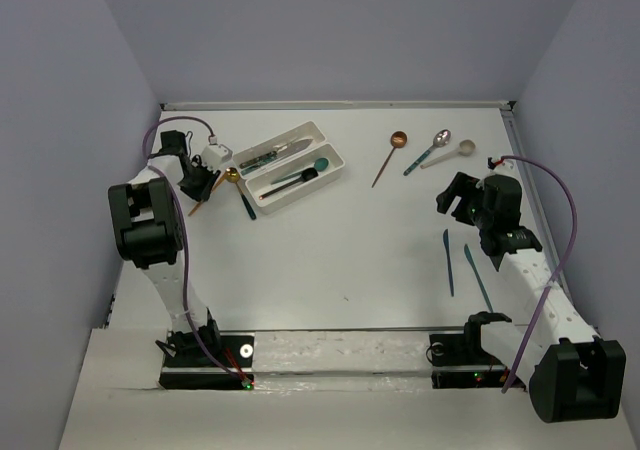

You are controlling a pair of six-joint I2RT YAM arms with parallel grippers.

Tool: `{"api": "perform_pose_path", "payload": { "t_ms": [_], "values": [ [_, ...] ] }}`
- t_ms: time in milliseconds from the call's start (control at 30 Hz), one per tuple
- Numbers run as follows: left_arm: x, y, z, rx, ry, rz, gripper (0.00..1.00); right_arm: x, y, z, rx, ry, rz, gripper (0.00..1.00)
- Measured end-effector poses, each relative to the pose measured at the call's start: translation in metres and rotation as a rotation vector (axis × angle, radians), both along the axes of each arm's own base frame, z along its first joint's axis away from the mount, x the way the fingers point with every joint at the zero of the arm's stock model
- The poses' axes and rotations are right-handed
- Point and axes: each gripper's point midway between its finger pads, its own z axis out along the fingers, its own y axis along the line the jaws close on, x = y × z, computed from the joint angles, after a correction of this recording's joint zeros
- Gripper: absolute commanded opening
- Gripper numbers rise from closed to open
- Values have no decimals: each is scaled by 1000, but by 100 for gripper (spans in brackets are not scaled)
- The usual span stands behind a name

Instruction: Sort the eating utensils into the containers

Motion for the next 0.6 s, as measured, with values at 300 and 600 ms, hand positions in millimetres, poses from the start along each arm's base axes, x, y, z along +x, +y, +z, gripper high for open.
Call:
{"api": "perform_pose_path", "payload": {
  "t_ms": [300,600],
  "values": [
    [1,3,0,6,-18,53,0,0,0,0,0,0,-1,82],
    [12,27,21,-57,-142,283,0,0,-2,1,-5,-4,-10,82]
  ]
}}
